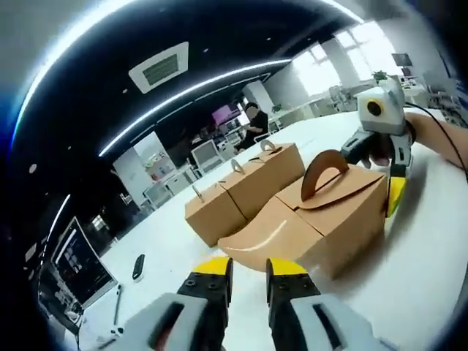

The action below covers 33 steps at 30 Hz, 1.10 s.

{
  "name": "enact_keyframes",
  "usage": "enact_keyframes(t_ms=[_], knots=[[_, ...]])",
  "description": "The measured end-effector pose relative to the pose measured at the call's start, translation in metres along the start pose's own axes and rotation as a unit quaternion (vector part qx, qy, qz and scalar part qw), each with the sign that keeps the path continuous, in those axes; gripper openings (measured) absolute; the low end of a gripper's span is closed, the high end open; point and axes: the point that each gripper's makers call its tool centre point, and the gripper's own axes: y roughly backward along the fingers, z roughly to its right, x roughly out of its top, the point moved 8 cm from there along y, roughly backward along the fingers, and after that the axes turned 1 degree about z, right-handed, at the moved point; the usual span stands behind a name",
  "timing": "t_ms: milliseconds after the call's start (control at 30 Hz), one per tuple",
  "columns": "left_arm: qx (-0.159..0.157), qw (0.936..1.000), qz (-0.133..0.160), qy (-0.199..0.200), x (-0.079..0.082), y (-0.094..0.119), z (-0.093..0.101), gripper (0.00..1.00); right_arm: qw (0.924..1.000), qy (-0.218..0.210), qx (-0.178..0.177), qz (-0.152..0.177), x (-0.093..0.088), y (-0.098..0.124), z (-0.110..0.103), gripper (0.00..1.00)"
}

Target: Pick up one paper box from the group, open the paper box, and remove the item inside

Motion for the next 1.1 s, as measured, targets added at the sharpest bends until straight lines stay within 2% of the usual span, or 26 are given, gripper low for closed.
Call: enact_keyframes(t_ms=[167,233,300,333,567,833,900,1000,1100], knots=[[-0.002,0.9977,0.024,0.064,0.004,0.004,-0.009,0.22,1.0,0.0,0.0,0.0,0.0,0.0,0.0,0.68],[0.0,0.9974,0.027,0.067,0.004,0.006,-0.013,0.26,1.0,0.0,0.0,0.0,0.0,0.0,0.0,0.68],[0.016,0.9995,0.013,0.024,0.002,0.008,-0.018,0.29,1.0,0.0,0.0,0.001,0.0,0.0,-0.001,0.68],[0.016,0.9997,0.011,0.016,0.002,0.009,-0.017,0.29,1.0,-0.001,0.0,0.001,0.0,0.0,-0.001,0.68],[0.005,0.9993,0.021,0.029,0.002,0.015,-0.013,0.3,1.0,-0.001,-0.001,0.001,0.0,0.0,-0.002,0.68],[0.01,0.9996,0.026,-0.01,0.005,0.031,-0.012,0.31,1.0,-0.004,-0.001,0.003,0.0,0.001,-0.002,0.68],[0.0,0.9988,0.036,-0.033,0.012,0.036,-0.007,0.3,1.0,-0.004,-0.001,0.002,-0.001,0.0,-0.002,0.68],[-0.033,0.9951,0.067,-0.065,0.03,0.041,0.009,0.3,1.0,-0.003,-0.001,0.002,-0.001,0.0,-0.001,0.68],[-0.066,0.9907,0.091,-0.076,0.046,0.045,0.025,0.3,1.0,-0.003,-0.002,0.002,-0.001,0.001,-0.001,0.68]])
